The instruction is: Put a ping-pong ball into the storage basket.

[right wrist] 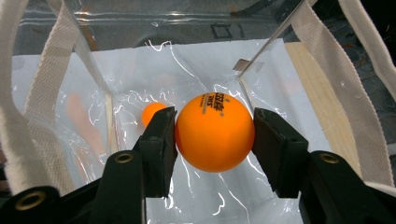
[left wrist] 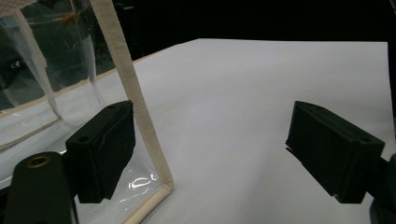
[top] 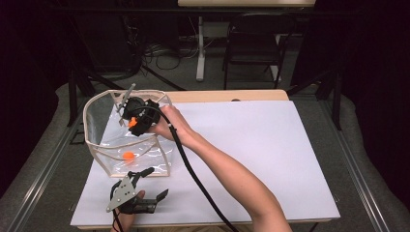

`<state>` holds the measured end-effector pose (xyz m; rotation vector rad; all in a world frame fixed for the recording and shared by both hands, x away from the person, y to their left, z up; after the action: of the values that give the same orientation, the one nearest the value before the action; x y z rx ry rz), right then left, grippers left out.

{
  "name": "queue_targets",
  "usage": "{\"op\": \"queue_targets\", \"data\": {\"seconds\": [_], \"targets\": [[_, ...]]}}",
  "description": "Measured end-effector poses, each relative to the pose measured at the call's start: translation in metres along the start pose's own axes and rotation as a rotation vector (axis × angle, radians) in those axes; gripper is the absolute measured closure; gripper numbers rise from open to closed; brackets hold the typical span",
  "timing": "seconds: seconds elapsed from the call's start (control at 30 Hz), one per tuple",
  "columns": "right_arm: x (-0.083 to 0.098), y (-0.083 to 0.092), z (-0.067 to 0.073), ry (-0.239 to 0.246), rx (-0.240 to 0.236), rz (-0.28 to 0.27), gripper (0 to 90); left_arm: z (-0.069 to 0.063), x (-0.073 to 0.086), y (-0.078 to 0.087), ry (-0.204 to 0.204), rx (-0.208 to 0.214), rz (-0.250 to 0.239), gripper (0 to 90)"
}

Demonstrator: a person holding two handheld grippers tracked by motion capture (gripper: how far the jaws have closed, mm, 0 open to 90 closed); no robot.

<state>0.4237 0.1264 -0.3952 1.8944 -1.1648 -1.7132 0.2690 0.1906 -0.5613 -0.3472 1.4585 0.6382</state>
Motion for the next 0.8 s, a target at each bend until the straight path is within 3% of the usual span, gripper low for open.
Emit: {"op": "queue_targets", "data": {"seconds": [0.13,0.27,0.47,0.67,0.8], "targets": [[0.0,-0.002,0.002,0.004,-0.005,0.007,50.0,0.0,0.0,0.0,0.0,0.002,-0.002,15.5],[0.001,-0.002,0.0,-0.017,0.0,0.001,36.9,0.0,0.0,0.0,0.001,0.002,0.0,15.5],[0.007,0.01,-0.008,-0.075,-0.013,-0.058,15.6,0.0,0.0,-0.001,-0.001,0.003,0.001,15.5],[0.015,0.029,-0.016,-0.12,-0.033,-0.128,8.8,-0.001,-0.001,-0.004,0.002,0.01,0.004,15.5],[0.02,0.039,-0.02,-0.135,-0.036,-0.145,6.4,-0.002,-0.001,-0.007,0.005,0.016,0.002,15.5]]}}
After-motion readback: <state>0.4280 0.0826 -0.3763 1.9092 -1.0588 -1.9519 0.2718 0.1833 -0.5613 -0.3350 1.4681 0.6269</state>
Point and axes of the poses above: each handheld gripper's, and its own axes: y roughly backward along the jaws, x roughly out of its underside, z roughly to its left, the point moved 3 cm from there along -y, roughly forward along the jaws, and after that the axes turned 3 degrees about -z, right-handed, at the moved point
